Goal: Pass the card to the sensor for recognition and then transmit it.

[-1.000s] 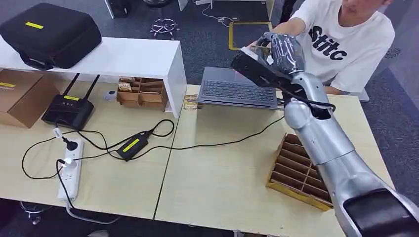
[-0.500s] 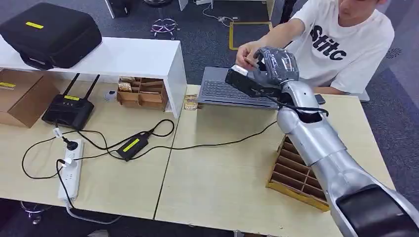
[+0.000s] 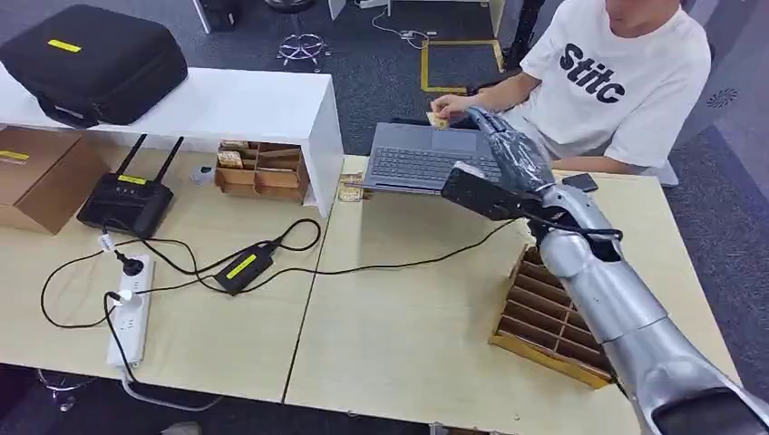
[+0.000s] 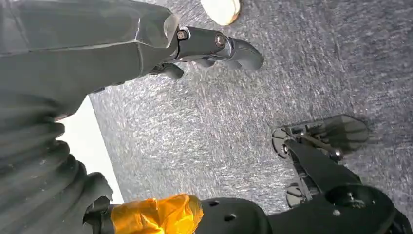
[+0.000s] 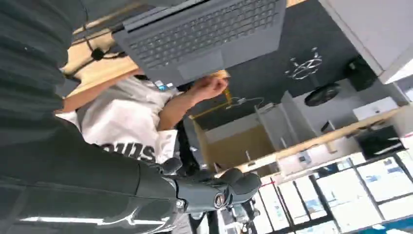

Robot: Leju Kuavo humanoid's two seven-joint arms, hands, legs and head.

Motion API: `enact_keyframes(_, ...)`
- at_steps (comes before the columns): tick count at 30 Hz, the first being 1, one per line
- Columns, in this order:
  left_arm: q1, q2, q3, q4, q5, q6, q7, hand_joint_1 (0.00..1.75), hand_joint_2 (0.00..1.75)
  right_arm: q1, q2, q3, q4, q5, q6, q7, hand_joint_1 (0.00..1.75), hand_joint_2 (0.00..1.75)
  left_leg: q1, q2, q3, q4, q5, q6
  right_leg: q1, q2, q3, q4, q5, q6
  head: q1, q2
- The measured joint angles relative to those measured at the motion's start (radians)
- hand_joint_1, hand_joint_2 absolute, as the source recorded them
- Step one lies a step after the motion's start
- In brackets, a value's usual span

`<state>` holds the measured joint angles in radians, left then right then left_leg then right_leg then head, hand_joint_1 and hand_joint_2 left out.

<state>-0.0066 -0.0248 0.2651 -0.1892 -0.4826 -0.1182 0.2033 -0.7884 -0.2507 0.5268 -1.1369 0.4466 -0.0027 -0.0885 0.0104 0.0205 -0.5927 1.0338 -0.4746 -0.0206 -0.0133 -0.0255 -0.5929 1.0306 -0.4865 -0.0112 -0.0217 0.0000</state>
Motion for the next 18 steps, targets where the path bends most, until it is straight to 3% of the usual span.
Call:
enact_keyframes(6,0.005,0.000,0.038,0.000,0.017,0.014,-0.001,0.00,1.75,0.166,-0.120,-0.089,-0.186,-0.061,-0.039,-0.033,0.00,1.75,0.000,-0.002,-0.001,0.000,-0.001,0.001,0.000,-0.003,0.000,-0.001,0.000,0.000,0.000,0.000)
enact_keyframes(11,0.009,-0.002,0.062,0.000,0.023,0.021,-0.002,0.00,1.75,0.334,-0.220,-0.218,-0.326,-0.056,-0.074,-0.069,0.00,1.75,0.000,-0.002,-0.002,0.000,-0.002,0.003,0.000,-0.003,0.001,-0.002,-0.001,0.001,-0.001,0.000)
enact_keyframes(18,0.010,-0.007,0.086,0.000,0.024,0.029,-0.004,0.00,1.75,0.525,-0.301,-0.345,-0.393,0.067,-0.115,-0.048,0.00,1.75,0.000,-0.002,-0.002,0.000,-0.003,0.003,0.000,-0.003,0.001,-0.002,-0.001,0.002,0.000,0.000)
